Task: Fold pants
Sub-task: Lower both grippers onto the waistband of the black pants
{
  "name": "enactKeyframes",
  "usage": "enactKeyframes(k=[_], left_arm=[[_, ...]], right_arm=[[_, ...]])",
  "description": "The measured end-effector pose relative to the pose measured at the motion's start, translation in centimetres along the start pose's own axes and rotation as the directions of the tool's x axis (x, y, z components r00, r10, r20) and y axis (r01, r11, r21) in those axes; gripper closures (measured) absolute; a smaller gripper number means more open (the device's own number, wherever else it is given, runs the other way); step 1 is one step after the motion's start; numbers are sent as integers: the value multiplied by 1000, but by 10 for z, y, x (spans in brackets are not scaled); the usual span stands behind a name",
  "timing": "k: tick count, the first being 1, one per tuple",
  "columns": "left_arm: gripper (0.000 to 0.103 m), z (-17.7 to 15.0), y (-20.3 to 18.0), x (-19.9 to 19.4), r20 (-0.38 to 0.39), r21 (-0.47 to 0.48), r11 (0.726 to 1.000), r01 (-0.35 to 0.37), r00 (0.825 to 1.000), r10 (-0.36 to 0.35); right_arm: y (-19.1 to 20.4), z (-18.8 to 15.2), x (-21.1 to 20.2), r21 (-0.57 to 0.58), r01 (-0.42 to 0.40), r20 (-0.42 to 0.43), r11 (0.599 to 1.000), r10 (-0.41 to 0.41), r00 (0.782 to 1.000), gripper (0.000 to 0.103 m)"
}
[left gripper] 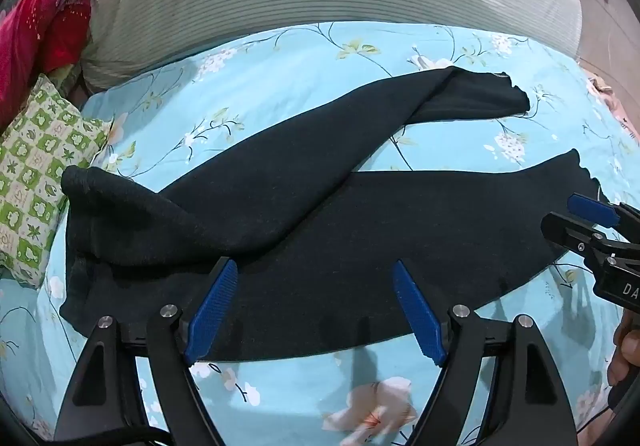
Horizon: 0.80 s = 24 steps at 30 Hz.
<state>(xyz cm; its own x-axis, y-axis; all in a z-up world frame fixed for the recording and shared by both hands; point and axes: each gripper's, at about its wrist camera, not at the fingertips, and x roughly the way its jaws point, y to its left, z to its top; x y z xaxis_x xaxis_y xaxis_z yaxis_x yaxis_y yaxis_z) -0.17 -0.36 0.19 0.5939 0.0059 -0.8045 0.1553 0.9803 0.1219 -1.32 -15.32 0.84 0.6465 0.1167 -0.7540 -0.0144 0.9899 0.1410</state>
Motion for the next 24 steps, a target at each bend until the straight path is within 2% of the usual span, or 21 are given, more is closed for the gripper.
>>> enactKeyframes(k=[24], left_arm=[[22, 8, 3, 11, -25, 12, 1000, -14, 1000, 14]], right_arm=[[-7, 4, 3, 17, -3, -17, 1000, 3, 1000, 31]])
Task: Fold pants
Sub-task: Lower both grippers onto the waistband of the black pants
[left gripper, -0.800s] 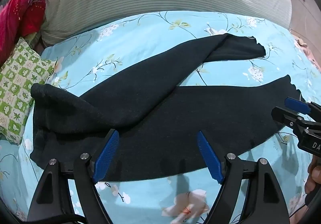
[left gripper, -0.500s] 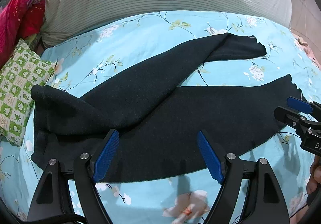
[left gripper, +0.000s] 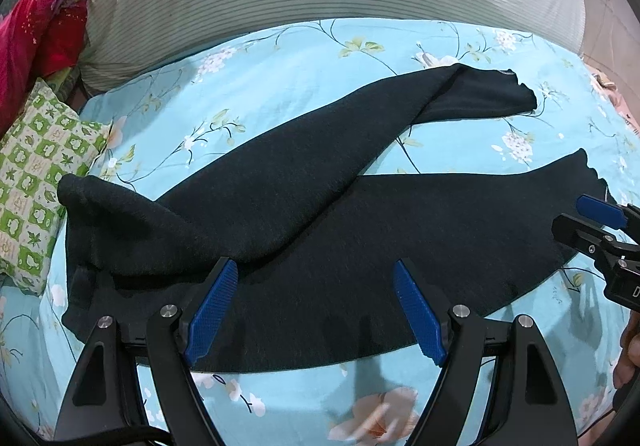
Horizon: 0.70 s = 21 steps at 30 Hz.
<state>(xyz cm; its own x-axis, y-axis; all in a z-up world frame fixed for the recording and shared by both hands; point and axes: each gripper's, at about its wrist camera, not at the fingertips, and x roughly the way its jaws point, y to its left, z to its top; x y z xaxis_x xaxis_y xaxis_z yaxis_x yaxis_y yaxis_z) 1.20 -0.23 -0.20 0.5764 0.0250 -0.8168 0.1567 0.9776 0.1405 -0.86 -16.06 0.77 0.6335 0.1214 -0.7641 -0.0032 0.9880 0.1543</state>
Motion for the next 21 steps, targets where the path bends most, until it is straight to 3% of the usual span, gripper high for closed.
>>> enactKeyframes(k=[8, 21], left_arm=[[22, 3, 0, 3, -17, 18, 1000, -12, 1000, 12], [22, 26, -4, 20, -28, 15, 1000, -7, 1000, 7]], right_arm=[[-1, 0, 4, 7, 9, -38, 1000, -9, 999, 31], [-15, 16, 5, 15, 8, 9, 1000, -8, 1000, 31]])
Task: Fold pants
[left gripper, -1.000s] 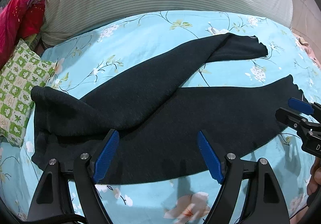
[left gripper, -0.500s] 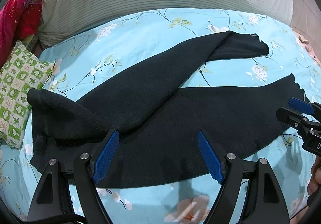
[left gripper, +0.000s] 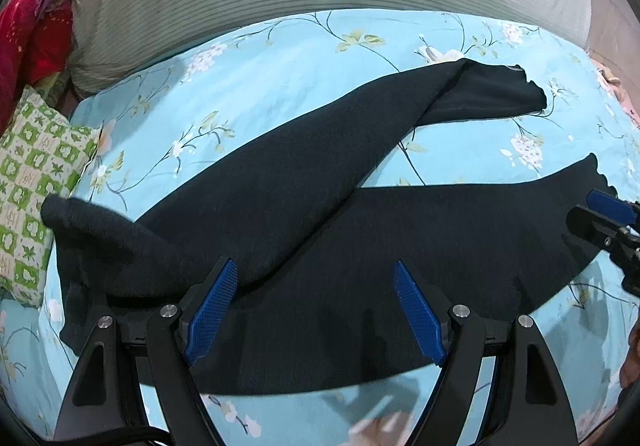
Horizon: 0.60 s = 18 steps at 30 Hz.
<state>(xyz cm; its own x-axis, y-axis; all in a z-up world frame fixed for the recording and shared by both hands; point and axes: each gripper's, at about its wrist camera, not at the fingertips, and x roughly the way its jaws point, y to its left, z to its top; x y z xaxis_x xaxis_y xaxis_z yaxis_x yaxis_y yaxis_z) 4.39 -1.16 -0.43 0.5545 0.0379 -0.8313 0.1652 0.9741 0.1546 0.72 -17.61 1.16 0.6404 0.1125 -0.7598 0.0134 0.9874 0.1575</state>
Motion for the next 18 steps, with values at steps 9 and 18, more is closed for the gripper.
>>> enactKeyframes(k=[9, 18], left_arm=[[22, 42, -19, 27, -30, 60, 998, -8, 999, 10], [22, 81, -51, 64, -59, 160, 987, -9, 998, 19]], right_arm=[[-32, 39, 8, 75, -1, 23, 997, -1, 1000, 31], [-86, 82, 27, 215, -49, 25, 975, 45, 999, 31]])
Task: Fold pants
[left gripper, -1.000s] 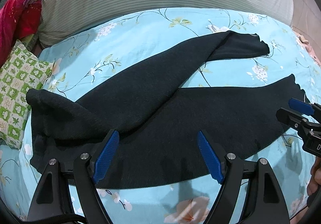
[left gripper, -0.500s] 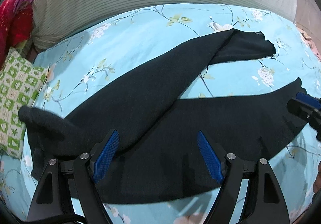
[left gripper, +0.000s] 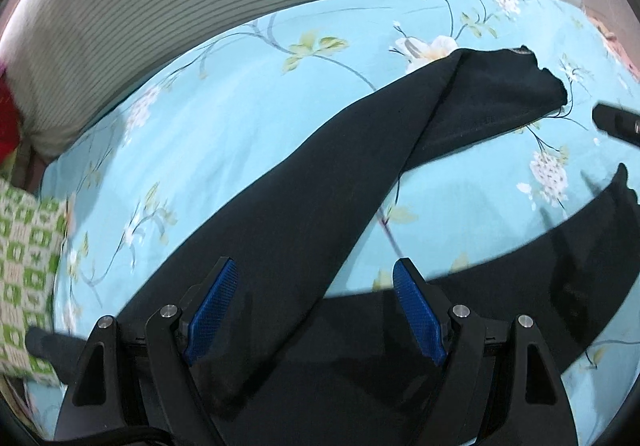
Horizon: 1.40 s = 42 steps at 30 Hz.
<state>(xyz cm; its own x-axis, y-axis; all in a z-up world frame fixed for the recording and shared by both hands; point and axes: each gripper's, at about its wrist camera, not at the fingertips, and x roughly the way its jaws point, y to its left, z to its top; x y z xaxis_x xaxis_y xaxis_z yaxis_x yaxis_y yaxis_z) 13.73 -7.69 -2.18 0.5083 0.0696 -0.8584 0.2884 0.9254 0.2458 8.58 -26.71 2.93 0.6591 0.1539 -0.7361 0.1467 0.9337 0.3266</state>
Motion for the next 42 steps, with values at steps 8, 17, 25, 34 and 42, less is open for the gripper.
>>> enactKeyframes(k=[8, 17, 25, 34, 42], left_arm=[[23, 30, -13, 37, -57, 66, 998, 5, 998, -1], [35, 41, 0, 63, -113, 44, 998, 55, 992, -50], [75, 50, 37, 68, -126, 11, 982, 189, 974, -186], [94, 53, 71, 51, -116, -18, 960, 278, 953, -278], [96, 39, 95, 0, -63, -19, 936, 352, 934, -353]], right_arm=[[-33, 38, 24, 57, -24, -33, 998, 26, 999, 31], [-68, 77, 61, 62, 2, -71, 998, 2, 997, 31], [-80, 113, 102, -58, 14, -116, 998, -21, 993, 40], [-82, 126, 107, -96, -63, -133, 993, 51, 990, 95], [-80, 125, 69, -143, -148, -68, 979, 139, 988, 96]])
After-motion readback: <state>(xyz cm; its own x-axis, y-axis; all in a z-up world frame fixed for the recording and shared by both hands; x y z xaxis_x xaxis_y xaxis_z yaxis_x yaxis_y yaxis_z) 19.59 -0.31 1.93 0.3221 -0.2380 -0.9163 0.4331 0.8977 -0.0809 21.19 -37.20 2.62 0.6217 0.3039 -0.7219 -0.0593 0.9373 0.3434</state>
